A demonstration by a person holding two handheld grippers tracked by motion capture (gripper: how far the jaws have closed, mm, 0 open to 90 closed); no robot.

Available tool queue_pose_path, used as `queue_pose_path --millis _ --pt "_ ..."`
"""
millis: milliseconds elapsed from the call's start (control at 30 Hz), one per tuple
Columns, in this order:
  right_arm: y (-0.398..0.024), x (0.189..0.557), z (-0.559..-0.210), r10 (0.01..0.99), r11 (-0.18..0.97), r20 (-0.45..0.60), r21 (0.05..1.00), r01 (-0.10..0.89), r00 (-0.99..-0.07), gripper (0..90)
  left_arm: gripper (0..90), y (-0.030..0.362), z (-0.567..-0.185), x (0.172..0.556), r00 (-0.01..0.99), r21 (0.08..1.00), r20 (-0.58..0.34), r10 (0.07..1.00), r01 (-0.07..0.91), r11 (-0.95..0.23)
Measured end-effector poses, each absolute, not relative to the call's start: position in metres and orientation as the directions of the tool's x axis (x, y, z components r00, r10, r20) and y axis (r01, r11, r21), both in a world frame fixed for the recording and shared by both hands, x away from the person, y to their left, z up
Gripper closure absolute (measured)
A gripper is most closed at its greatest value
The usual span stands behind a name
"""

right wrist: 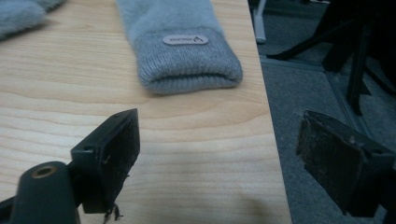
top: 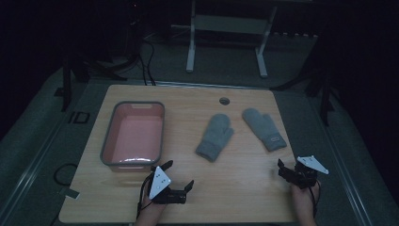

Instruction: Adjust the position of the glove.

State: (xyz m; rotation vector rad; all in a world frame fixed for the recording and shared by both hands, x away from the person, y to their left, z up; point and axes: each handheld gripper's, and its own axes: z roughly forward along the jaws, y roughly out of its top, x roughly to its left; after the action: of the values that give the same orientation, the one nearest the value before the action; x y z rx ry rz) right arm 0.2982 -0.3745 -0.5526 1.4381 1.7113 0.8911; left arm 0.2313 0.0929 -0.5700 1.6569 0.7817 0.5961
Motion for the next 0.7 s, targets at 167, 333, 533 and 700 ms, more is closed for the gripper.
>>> queue_pose_path --millis 167,333,533,700 --pt "-0.377 0.298 -0.552 0.986 0.128 -0.056 0.864 0.487 -0.158 17.4 0.2 0.092 -0.571 0.233 0.639 0.971 -0.013 0.769 0.192 -0.143" --pt "-0.375 0.301 -0.545 0.973 0.168 -0.057 0.843 0.511 -0.225 17.5 0.3 0.092 -0.572 0.233 0.645 0.973 -0.016 0.764 0.187 -0.137" --pt "-0.377 0.305 -0.526 0.965 0.169 -0.037 0.848 0.503 -0.261 17.5 0.3 0.092 -0.572 0.232 0.647 0.973 -0.015 0.762 0.184 -0.138" --pt "-0.377 0.319 -0.497 0.953 0.197 -0.038 0.829 0.523 -0.300 16.6 0.3 0.092 -0.572 0.232 0.649 0.973 -0.011 0.761 0.181 -0.140"
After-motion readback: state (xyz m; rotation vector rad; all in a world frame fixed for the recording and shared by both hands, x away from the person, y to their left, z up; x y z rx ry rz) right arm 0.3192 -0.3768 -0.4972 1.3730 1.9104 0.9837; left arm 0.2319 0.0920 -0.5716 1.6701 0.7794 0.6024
